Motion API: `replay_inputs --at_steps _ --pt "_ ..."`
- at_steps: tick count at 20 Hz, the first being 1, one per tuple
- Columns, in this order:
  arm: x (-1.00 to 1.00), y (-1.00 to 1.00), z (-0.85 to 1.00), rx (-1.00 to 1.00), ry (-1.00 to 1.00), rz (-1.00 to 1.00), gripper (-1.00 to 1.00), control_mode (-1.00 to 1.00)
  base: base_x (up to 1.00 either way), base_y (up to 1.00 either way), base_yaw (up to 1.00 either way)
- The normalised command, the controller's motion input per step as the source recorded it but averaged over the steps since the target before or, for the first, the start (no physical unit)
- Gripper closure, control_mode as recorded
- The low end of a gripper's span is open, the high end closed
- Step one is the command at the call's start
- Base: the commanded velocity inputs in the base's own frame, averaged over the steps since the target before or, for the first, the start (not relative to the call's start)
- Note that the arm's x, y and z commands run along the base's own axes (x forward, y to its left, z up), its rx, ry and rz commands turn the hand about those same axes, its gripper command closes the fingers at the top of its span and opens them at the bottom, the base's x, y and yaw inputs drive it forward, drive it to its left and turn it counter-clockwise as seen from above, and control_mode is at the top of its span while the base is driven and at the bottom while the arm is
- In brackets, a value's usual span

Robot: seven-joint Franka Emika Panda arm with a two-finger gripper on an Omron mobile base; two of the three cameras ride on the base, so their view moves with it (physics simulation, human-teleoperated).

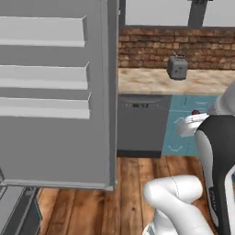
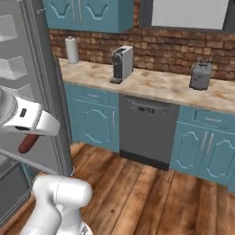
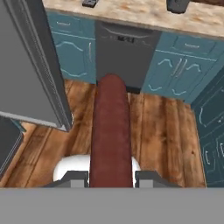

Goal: Retrieve the sausage and cheese from the fridge and place them on the cutting board on the counter.

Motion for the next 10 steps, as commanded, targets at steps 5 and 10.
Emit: replay_inputs --at_steps 5,10 --pt "0.00 0.00 0.00 0.00 0.00 0.00 1.00 1.00 0.14 -0.36 -0.58" --pt "0.00 0.00 0.00 0.00 0.00 0.00 1.00 1.00 0.85 -0.92 -0.25"
